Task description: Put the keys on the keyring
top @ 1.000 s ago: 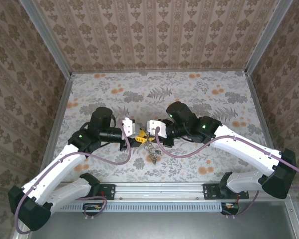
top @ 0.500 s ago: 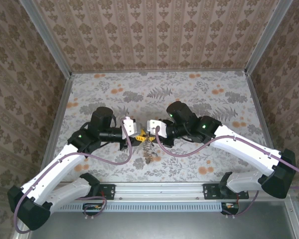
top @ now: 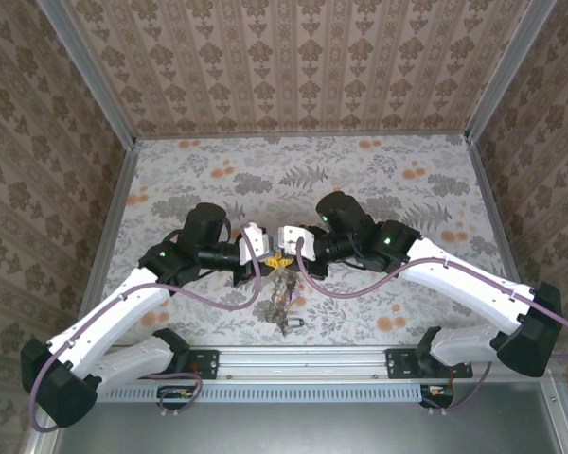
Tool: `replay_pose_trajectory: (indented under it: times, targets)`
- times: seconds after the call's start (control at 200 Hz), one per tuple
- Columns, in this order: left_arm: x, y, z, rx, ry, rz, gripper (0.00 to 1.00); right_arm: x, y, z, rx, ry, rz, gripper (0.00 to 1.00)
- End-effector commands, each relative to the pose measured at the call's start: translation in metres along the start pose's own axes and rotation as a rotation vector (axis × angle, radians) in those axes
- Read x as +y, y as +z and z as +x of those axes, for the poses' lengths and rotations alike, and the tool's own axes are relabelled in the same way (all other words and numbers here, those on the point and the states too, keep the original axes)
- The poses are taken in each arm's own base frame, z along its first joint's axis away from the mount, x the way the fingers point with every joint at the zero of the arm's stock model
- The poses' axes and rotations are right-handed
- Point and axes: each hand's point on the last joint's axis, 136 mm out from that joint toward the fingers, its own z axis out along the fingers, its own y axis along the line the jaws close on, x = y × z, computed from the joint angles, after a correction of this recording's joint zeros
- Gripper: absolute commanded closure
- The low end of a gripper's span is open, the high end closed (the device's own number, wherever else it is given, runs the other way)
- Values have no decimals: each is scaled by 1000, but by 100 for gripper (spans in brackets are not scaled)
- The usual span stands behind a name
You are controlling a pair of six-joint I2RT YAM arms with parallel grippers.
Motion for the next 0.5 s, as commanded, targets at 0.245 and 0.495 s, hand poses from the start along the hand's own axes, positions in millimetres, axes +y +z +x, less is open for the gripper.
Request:
replay_pose_trajectory:
  times: [0.245,0.495]
  targets:
    - [20,-12,12,28,24,-168,100,-16,-9,18,-45,97,87,90]
    - [82,-61,50,60,-424,-532,55,-25,6,59,55,224,119,71]
